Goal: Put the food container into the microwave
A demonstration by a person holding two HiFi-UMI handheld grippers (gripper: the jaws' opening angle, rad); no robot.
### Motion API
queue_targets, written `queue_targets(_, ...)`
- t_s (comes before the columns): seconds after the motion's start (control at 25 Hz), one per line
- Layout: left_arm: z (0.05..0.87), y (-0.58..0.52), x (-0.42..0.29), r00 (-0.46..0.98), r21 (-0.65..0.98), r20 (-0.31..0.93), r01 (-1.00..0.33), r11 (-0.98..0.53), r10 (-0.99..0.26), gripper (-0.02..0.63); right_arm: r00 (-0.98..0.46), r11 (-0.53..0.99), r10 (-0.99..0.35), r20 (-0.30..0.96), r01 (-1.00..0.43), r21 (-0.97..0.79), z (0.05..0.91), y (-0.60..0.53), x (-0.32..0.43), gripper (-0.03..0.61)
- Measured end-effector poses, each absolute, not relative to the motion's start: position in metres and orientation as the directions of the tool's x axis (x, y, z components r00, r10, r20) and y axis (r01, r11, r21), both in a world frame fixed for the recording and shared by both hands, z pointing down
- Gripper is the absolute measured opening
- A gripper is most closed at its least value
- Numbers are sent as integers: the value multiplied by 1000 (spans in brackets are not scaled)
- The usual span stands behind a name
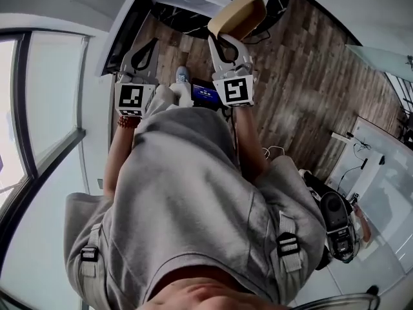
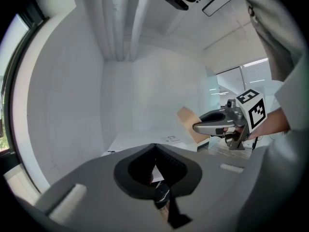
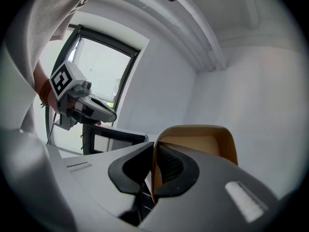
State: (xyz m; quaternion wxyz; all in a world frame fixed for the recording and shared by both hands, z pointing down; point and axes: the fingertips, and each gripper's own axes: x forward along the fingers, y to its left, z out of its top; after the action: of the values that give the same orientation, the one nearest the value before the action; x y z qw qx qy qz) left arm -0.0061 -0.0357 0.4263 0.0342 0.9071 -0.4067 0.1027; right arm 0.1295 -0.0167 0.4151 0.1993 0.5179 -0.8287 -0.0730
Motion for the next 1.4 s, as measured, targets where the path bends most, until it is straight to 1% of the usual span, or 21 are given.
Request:
queue_targets(0.24,439,-52,-1,640,-4,214,-755,-656,-738,-2,-412,509,-860,300,-730,455,425,-39,121,31)
queue_targets(0.4,458,-58,6,663,22,239,-734,-679,-710,-2,-427,569,-822,377,-591,571,441,-43,98,29)
queue_targets(0.48,460,-65,10,683,15,238,-714,-700,-691,-2,-428,598,-801,419,-533,599,451,-47,87,29)
queue_targets(0.6,455,-70,17,705,8,220,-692,-722,-674,-2,-452,633,-774,444,-534,560,451,-51,79,26)
queue_targets(0.96,457,-68,19,724,38,197,-680,-733,-661,-2,-468,619,-784,408,-633,464,437,-62,90,28)
queue_targets(1.08,460,-71,18,718,43,201,-686,-726,-666,-2,-495,637,-770,403,-639,431,438,-67,90,28)
queue_targets(1.24,477,-74,6,693,80,227,-713,-696,-684,-2,-558,707,-707,434,-548,447,449,-63,72,29)
queue_targets(1.4,486,-72,-14,649,90,246,-755,-650,-720,-2,-642,812,-579,503,-394,431,469,-39,38,29)
